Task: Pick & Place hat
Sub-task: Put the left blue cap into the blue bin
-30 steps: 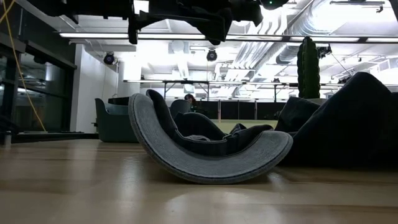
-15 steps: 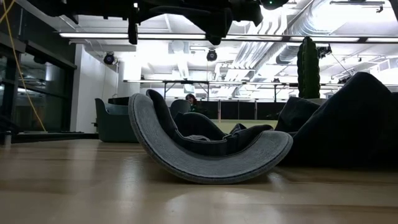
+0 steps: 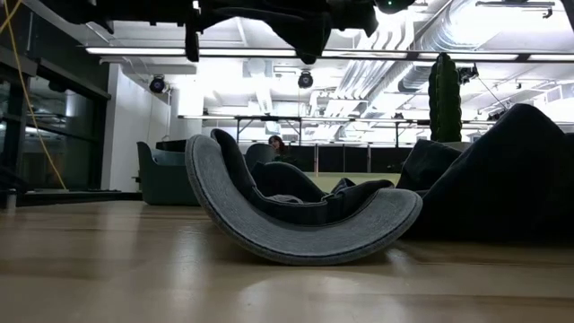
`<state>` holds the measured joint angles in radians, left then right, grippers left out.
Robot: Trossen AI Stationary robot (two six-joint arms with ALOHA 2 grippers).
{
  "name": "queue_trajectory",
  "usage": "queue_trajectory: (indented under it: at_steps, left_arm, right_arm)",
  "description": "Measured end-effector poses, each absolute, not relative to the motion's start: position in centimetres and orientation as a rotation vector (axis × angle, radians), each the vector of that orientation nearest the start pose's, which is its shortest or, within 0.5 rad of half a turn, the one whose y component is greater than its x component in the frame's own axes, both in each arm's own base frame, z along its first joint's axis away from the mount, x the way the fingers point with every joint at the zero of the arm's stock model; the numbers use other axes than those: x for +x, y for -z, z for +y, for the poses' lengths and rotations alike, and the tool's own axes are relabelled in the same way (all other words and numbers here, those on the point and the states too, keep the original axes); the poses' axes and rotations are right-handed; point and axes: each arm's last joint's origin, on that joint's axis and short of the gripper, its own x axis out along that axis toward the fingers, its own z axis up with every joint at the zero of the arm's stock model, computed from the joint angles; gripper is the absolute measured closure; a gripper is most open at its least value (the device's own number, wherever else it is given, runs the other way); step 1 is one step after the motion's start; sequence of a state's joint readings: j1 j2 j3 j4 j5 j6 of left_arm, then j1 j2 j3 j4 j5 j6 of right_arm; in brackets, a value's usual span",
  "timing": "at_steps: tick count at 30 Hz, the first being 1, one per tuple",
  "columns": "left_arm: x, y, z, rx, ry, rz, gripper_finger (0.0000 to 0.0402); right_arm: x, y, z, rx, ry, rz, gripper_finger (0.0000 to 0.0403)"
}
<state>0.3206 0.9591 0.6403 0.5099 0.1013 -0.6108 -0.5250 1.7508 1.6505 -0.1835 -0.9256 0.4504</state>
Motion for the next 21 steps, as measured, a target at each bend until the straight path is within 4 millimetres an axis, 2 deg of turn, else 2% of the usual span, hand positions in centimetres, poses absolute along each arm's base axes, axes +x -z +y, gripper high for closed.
queue_trajectory:
  at_steps: [8, 11, 14, 19, 21]
  left_arm:
    - [21.3, -31.6, 6.6, -0.579, -0.095, -0.261, 0.0295]
    - [21.6, -31.3, 6.7, -0.585, -0.105, -0.25, 0.0277]
    - [21.8, -31.1, 6.8, -0.587, -0.111, -0.245, 0.029]
    - [21.8, -31.1, 6.8, -0.573, -0.118, -0.245, 0.0378]
    - [21.8, -31.1, 6.8, -0.564, -0.128, -0.247, 0.0392]
  right_arm:
    - [36.3, -37.8, -17.3, 0.61, -0.338, 0.268, 0.0403]
    - [36.3, -37.8, -17.3, 0.613, -0.333, 0.268, 0.0403]
    - [36.3, -37.7, -17.4, 0.614, -0.331, 0.269, 0.0403]
    - [36.4, -37.7, -17.2, 0.615, -0.338, 0.27, 0.0403]
    - [36.4, -37.7, -17.1, 0.615, -0.34, 0.271, 0.0403]
